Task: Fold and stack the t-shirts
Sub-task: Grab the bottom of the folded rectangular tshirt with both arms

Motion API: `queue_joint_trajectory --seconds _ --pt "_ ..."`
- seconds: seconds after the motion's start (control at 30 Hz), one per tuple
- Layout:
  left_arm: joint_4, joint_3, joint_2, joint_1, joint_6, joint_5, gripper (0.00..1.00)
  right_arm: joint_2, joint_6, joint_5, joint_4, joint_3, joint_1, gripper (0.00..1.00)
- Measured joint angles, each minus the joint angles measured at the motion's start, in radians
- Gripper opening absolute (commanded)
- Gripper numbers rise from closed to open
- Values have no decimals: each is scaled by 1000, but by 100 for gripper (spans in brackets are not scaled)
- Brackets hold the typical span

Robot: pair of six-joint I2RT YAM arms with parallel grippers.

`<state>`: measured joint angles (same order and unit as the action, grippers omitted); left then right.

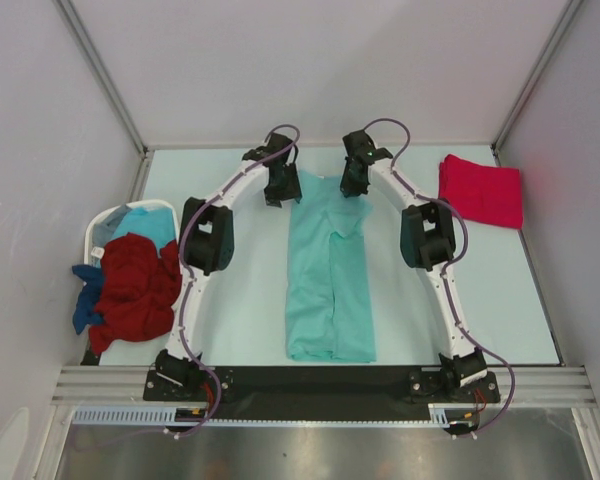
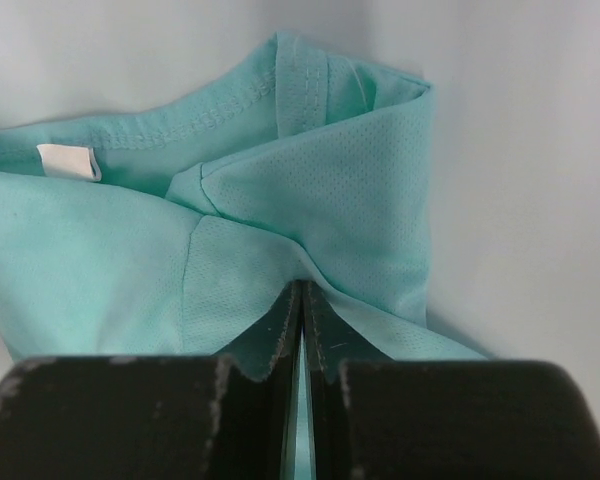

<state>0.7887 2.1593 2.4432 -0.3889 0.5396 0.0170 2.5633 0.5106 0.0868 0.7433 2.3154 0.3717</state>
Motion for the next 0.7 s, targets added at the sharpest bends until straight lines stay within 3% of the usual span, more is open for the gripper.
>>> queue_joint_trajectory --seconds 0.33,0.7 --pt "14 121 -20 0 3 -12 59 -72 0 3 -55 -100 0 9" --pt "-3 130 -21 -52 1 -89 57 -251 -8 30 -53 -214 0 8"
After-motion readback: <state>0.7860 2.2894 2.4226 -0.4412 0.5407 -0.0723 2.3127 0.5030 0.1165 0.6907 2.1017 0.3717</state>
